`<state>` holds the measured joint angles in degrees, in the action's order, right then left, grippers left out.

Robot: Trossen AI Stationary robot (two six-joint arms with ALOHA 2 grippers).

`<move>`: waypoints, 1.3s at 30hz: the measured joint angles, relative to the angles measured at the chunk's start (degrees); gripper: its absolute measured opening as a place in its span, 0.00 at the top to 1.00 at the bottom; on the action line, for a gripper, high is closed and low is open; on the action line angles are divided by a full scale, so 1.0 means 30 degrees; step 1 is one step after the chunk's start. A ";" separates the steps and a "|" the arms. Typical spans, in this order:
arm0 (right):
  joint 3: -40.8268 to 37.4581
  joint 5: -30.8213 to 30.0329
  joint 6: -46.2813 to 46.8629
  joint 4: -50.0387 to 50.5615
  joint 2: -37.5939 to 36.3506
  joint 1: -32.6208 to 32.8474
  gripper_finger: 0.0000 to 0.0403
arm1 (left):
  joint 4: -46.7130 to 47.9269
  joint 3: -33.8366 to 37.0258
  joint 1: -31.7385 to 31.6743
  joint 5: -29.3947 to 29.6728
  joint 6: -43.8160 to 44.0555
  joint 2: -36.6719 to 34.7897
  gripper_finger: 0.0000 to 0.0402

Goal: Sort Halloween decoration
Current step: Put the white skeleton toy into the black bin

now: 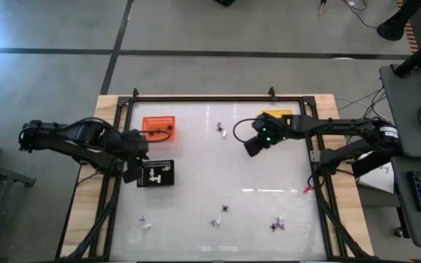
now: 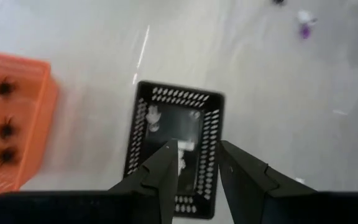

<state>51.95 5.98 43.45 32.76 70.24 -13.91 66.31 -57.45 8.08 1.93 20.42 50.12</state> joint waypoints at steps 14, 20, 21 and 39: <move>0.6707 -0.1007 -0.0242 -0.3237 0.5886 0.3541 0.98 | -0.3854 0.0000 -0.0007 -0.1408 -0.1813 -0.0078 0.76; 1.1958 -0.0993 -0.2434 -0.3148 0.9544 0.4686 0.97 | -0.5177 0.0000 0.0000 -0.1397 -0.2184 -0.0070 0.76; 1.2824 -0.0994 -0.2763 -0.3125 1.0069 0.4802 0.97 | -0.5169 0.0000 0.0000 -0.1373 -0.2303 -0.0063 0.76; 2.1562 0.0178 -0.4761 -0.1678 1.5275 0.4931 0.97 | -0.4625 -0.0707 -0.0007 -0.0476 -0.1141 0.0091 0.74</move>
<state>116.63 6.52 29.16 27.73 116.06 0.89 52.43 -59.57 8.05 0.50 16.99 50.39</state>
